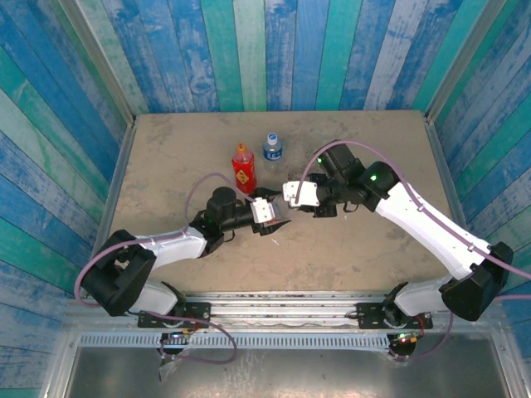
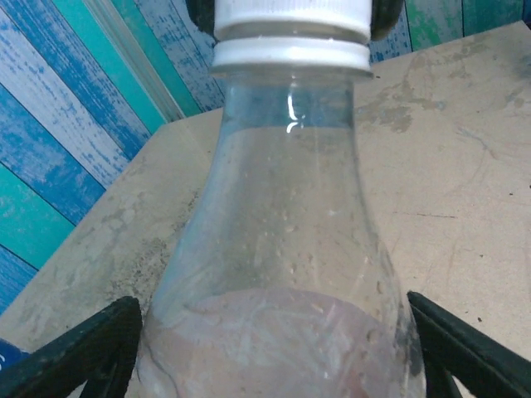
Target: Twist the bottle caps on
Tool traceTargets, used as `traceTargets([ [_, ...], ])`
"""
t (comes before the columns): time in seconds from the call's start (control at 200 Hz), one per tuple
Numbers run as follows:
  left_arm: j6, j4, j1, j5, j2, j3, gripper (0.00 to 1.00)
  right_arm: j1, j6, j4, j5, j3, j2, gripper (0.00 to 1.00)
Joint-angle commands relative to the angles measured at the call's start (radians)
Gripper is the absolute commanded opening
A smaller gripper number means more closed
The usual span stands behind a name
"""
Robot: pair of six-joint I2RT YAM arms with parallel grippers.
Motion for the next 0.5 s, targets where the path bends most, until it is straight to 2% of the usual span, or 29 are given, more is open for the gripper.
traceTargets([
  [0.0, -0.009, 0.030, -0.001, 0.027, -0.030, -0.014, 0.86, -0.011, 0.022, 0.010, -0.046, 0.000, -0.040, 0.22],
  [0.25, -0.011, 0.028, -0.001, 0.024, -0.025, -0.012, 0.86, -0.027, 0.054, 0.058, -0.109, -0.045, -0.084, 0.22],
  [0.496, -0.011, 0.030, -0.001, -0.001, -0.029, -0.014, 0.73, -0.027, 0.089, 0.062, -0.114, -0.062, -0.099, 0.21],
])
